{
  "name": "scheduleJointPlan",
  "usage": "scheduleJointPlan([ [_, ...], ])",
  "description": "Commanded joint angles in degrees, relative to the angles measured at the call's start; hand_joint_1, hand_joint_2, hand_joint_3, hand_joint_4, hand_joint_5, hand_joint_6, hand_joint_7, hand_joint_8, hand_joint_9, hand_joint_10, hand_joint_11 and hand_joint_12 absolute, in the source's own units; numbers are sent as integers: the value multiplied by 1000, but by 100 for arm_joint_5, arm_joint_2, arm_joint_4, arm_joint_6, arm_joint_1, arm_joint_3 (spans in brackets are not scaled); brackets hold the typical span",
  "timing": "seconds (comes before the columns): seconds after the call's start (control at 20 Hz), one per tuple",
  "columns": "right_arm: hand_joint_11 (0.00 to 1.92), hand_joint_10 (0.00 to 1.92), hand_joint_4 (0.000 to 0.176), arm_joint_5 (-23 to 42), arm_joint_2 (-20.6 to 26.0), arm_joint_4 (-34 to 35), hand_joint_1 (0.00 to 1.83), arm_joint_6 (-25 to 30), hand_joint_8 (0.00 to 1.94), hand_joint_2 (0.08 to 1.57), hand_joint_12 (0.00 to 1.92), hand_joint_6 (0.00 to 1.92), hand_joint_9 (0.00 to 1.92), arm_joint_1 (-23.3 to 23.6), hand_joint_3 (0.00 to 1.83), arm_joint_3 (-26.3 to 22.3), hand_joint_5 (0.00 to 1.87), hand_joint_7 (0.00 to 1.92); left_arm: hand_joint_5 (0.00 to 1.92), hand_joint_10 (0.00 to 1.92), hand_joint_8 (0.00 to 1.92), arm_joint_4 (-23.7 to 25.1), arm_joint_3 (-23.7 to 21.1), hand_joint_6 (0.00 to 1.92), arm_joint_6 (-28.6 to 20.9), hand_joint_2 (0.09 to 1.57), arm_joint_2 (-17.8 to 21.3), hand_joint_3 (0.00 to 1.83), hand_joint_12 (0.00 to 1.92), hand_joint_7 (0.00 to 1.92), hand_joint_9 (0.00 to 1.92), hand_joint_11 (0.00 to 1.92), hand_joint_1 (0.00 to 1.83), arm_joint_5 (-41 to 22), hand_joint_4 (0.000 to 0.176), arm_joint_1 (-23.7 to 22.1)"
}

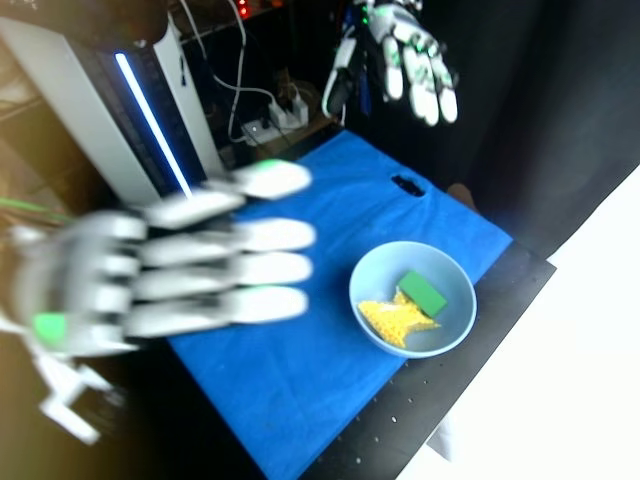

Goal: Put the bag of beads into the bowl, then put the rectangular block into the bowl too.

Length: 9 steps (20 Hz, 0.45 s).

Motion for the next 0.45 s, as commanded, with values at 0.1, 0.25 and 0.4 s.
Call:
scheduleJointPlan([
  [0.1, 0, 0, 174, 1900, 47, 1049, 676, 12, 0, 873, 0, 0, 0, -851, 8, -479, 0, 0, 0, 0, 0, -292, -175, 0, -27, 923, -41, 9, 936, 15, 115, 0, 522, -1616, 132, 391],
  [0.25, 0, 0, 176, 2092, 61, 1575, 712, 12, 0, 893, 0, 22, 0, -1380, 12, -791, 60, 0, 0, 0, 0, -533, -217, 0, -157, 1063, -180, 11, 814, 0, 8, 0, 337, -2063, 174, 687],
  [0.4, 0, 0, 173, 2092, 41, 1619, 691, 12, 0, 881, 0, 0, 0, -1403, 0, -744, 1, 0, 0, 0, 0, -678, -211, 0, -270, 1005, -225, 0, 316, 0, 0, 0, 293, -2275, 176, 836],
])
